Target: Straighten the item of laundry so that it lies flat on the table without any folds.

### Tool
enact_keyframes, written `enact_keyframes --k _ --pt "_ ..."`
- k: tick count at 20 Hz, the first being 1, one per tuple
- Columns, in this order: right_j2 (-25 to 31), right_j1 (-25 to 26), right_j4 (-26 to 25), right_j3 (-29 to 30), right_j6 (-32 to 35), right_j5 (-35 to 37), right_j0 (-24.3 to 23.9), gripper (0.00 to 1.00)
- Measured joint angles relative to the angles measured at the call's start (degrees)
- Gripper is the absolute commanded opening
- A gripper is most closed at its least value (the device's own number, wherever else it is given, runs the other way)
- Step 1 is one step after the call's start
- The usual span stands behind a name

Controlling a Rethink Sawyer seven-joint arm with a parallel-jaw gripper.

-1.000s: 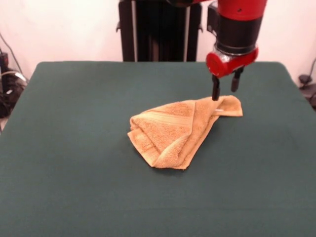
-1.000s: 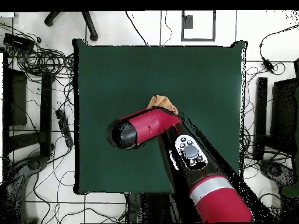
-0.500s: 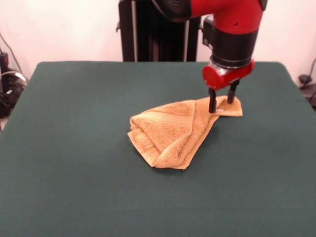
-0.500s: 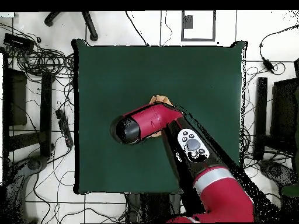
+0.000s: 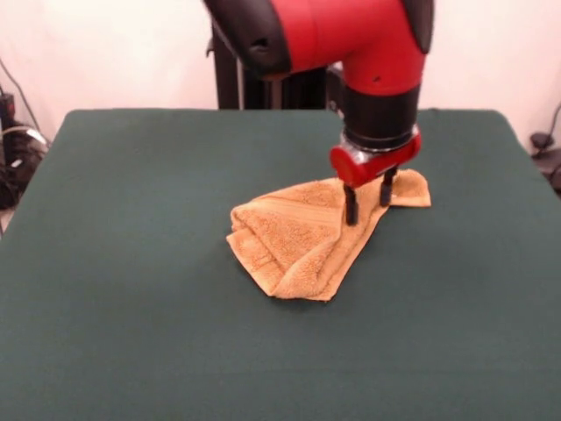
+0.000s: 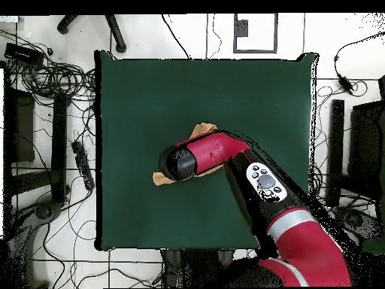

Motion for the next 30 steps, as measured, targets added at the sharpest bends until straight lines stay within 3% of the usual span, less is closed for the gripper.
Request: enact_keyframes --k 14,30 --pt "3.3 3.0 -2.3 0.0 -8.6 0.0 -6.3 1.00" --pt "3.1 2.6 -6.4 3.0 -8.6 -7.7 -6.8 1.00"
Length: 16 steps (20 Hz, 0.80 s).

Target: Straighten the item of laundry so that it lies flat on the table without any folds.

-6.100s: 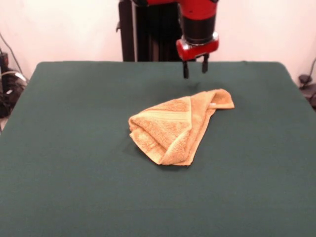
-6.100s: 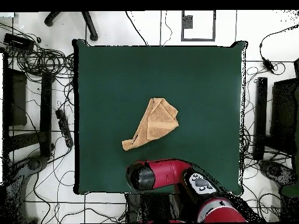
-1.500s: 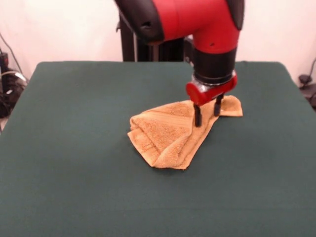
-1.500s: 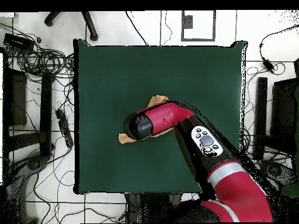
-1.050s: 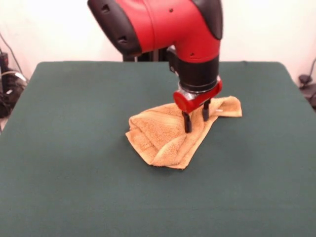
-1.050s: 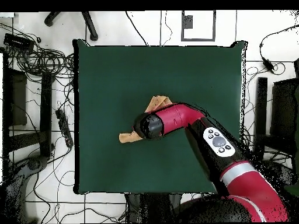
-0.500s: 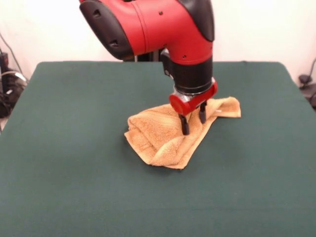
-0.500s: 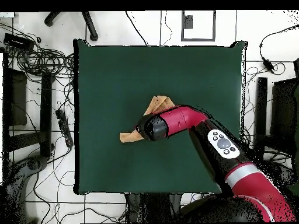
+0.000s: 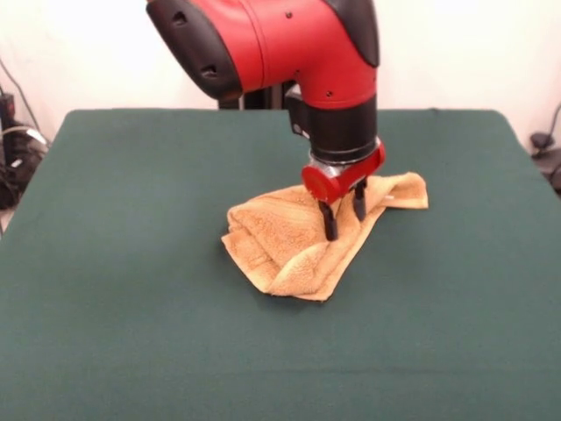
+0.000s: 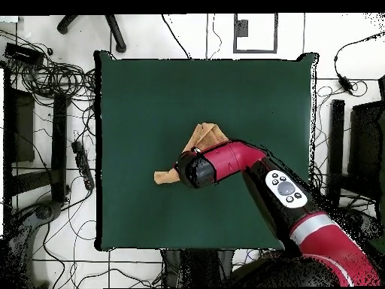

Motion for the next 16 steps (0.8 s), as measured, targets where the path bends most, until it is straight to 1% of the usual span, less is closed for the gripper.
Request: enact_keyframes --k 7,9,10,16 --pt "0.0 -3.5 -0.1 3.1 0.0 -0.2 0.1 1.00" --pt "0.0 -5.1 0.4 4.4 0.0 -0.1 0.1 1.00" --pt "0.0 -6.8 1.1 5.4 0.0 0.3 0.1 1.00" --pt "0.0 -10.2 2.5 6.9 0.0 2.4 0.2 1.00"
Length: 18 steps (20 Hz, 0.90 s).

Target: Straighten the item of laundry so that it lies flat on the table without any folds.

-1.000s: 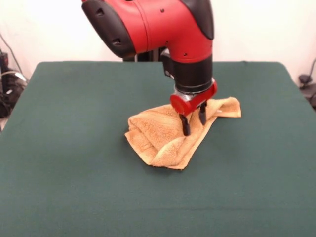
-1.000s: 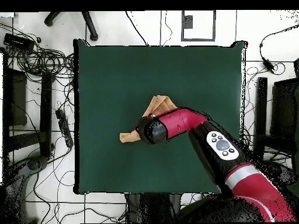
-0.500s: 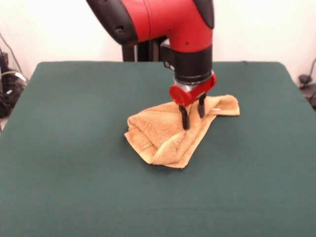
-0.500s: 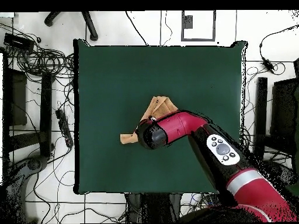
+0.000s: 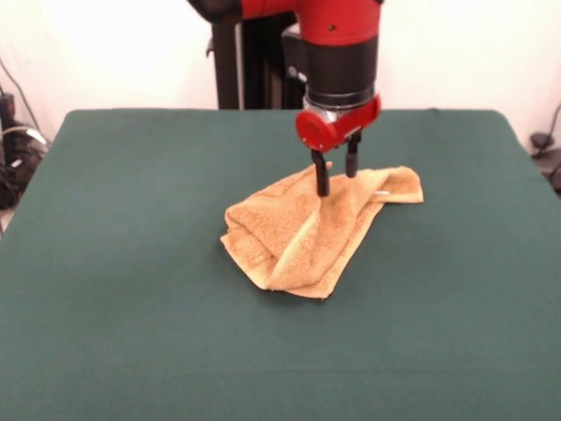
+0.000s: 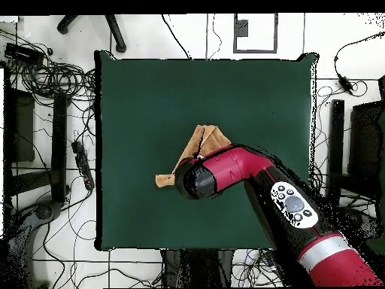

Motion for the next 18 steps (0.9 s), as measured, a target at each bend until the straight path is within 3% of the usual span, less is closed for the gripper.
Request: enact_keyframes --k 18 --pt "0.0 -1.1 -0.1 0.2 0.0 0.7 0.2 1.00"
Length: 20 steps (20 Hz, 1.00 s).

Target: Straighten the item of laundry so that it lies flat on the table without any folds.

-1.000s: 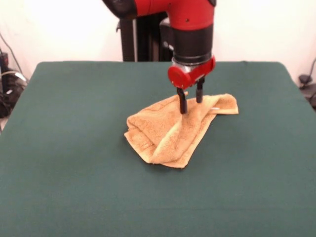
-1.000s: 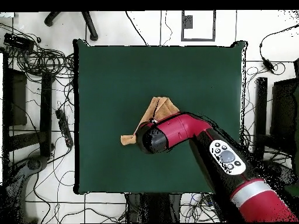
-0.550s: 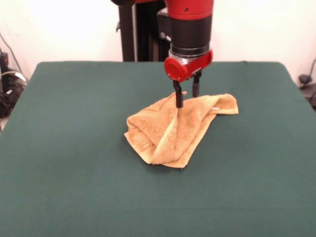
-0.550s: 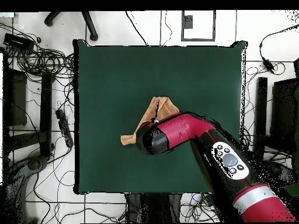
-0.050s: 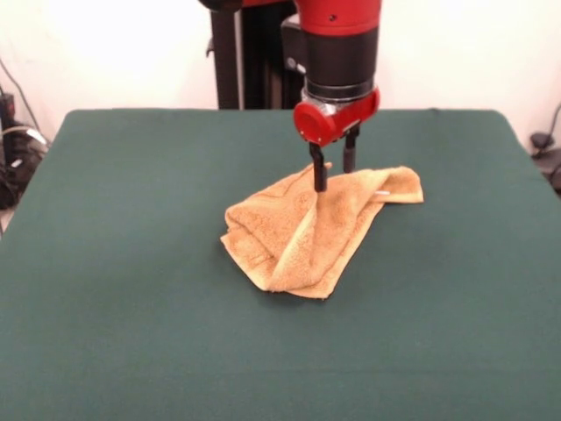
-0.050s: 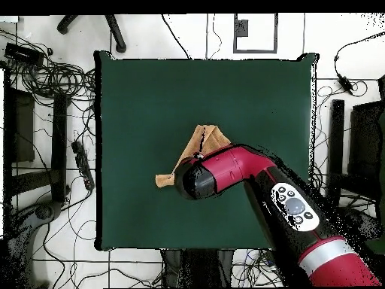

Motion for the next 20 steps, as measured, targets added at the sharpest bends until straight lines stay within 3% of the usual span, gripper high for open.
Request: enact_keyframes --k 20 --pt "0.0 3.9 -3.4 0.0 0.0 -2.3 -0.1 1.00"
